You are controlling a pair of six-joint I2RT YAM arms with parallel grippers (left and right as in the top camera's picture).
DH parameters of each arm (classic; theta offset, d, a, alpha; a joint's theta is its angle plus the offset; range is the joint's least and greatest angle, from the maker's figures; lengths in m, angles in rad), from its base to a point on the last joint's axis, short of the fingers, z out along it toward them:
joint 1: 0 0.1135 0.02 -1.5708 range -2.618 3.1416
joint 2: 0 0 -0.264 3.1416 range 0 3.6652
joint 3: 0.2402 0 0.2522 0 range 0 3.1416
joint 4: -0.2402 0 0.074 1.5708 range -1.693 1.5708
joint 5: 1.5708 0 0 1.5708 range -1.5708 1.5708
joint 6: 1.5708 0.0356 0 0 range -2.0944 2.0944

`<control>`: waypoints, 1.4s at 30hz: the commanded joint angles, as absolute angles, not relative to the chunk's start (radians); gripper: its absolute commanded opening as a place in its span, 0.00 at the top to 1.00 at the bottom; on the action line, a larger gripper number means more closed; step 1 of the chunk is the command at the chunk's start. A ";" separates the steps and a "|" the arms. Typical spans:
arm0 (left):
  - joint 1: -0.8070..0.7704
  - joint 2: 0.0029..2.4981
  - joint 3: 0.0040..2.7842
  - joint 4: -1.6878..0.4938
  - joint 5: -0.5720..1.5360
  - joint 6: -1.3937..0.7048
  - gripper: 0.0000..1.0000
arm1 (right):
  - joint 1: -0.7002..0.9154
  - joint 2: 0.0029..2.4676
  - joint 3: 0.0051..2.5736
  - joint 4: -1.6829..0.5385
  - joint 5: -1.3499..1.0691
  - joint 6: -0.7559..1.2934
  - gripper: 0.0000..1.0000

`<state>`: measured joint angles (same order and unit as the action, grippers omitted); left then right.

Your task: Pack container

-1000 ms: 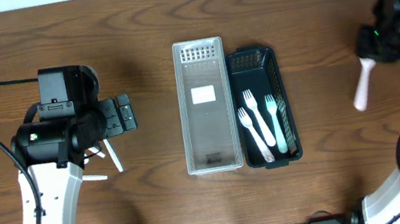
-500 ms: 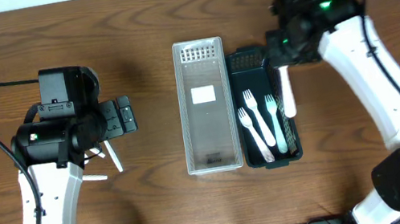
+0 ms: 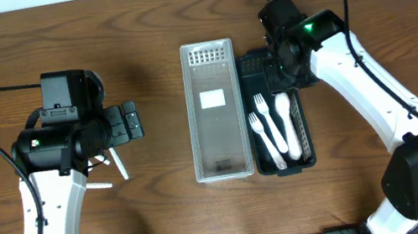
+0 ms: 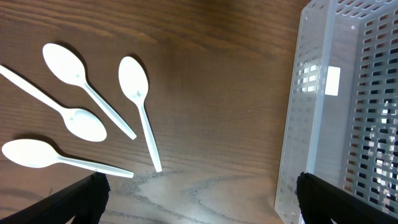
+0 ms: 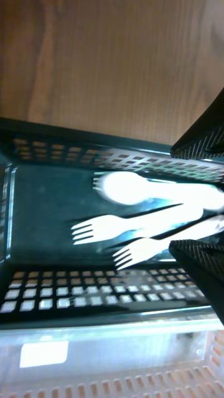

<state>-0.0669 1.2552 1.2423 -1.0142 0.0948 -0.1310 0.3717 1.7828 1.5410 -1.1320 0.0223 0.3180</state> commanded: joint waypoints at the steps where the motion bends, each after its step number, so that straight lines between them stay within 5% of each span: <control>1: -0.062 1.261 1.261 -1.017 0.094 -0.133 0.02 | 0.380 1.786 1.542 -1.114 0.010 0.298 0.54; 12: -0.062 1.261 1.261 -1.066 0.094 -0.133 0.02 | 0.285 1.735 1.704 -1.114 0.163 0.347 0.47; 14: -0.062 1.261 1.261 -1.077 0.094 -0.133 0.02 | 0.247 1.719 1.723 -1.111 0.174 0.343 0.10; 15: -0.062 1.261 1.261 -1.079 0.094 -0.133 0.02 | 0.222 1.711 1.728 -1.110 0.173 0.321 0.01; 32: 0.160 1.588 1.261 -0.841 0.098 -0.218 0.02 | 0.022 1.707 1.720 -1.087 0.172 0.147 0.01; 42: 0.112 1.861 1.261 -0.805 0.097 -0.206 0.02 | 0.015 1.712 1.720 -1.073 0.173 0.133 0.01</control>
<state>0.1356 1.8256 1.2430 -0.8036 0.0917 -0.2153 0.0223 1.7164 1.7081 -1.0779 0.1589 0.1478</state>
